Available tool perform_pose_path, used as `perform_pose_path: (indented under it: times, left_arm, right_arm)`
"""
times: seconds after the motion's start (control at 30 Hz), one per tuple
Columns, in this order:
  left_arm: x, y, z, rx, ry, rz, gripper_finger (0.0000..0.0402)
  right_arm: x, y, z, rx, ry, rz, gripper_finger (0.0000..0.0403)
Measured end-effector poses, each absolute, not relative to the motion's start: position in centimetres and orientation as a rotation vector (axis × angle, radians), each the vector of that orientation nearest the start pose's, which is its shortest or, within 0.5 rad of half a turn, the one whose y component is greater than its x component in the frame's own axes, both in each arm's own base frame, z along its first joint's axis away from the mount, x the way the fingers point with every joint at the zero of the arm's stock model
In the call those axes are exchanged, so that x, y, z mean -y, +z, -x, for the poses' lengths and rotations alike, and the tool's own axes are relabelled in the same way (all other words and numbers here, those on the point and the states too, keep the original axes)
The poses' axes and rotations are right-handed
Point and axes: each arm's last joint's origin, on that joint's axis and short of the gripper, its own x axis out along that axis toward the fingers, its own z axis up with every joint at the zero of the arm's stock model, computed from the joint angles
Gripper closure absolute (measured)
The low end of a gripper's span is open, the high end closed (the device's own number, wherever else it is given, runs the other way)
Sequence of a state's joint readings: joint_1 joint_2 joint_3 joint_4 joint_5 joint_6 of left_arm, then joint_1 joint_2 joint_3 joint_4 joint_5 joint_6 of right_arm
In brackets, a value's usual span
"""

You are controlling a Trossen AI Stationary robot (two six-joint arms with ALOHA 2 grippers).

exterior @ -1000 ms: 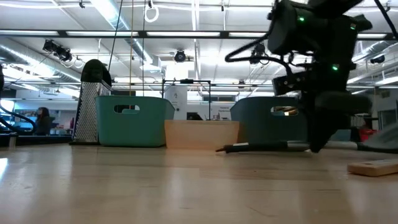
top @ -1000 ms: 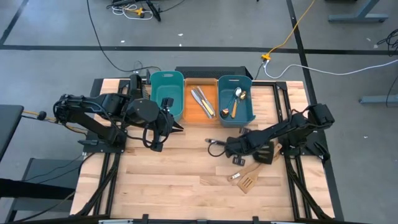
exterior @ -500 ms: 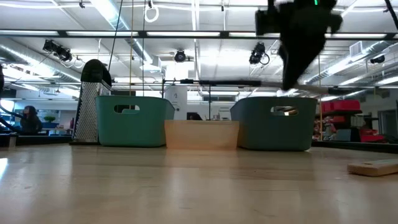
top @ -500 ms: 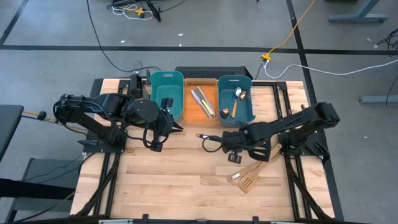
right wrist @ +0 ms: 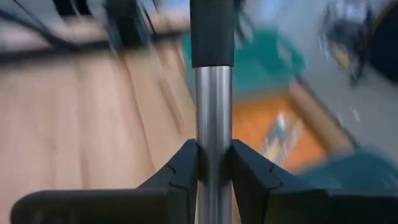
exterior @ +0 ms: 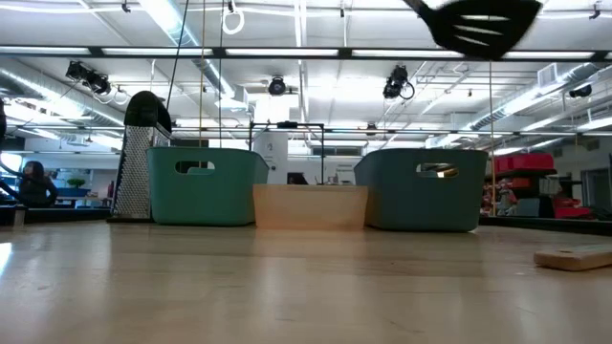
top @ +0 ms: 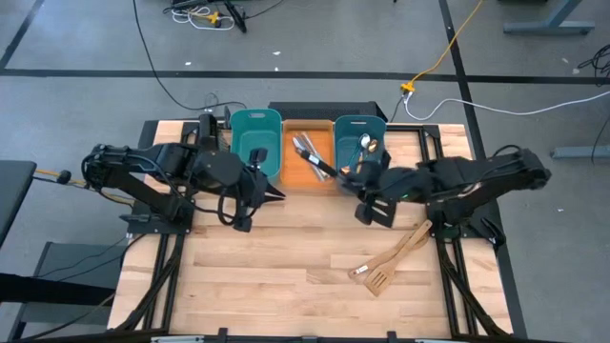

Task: Pick & Place Kitchen Items
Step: Put the black spatula into the green bin

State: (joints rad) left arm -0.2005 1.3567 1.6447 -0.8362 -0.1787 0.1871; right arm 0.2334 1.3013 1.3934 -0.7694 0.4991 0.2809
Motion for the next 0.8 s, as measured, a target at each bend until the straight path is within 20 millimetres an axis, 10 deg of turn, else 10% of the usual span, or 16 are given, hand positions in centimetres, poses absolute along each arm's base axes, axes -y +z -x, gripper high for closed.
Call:
perform_pose_path:
  times: [0.43,0.8]
  left_arm:
    - [4.9,45.4,-26.7,-0.361,-0.055,-0.262,0.0366]
    - [4.9,46.2,-27.0,-0.275,-0.025,-0.260,0.0248]
  right_arm:
    - [-5.3,40.8,-27.7,-0.280,-0.194,0.128,0.0325]
    - [-5.7,41.4,-28.4,-0.189,-0.142,0.158,0.0326]
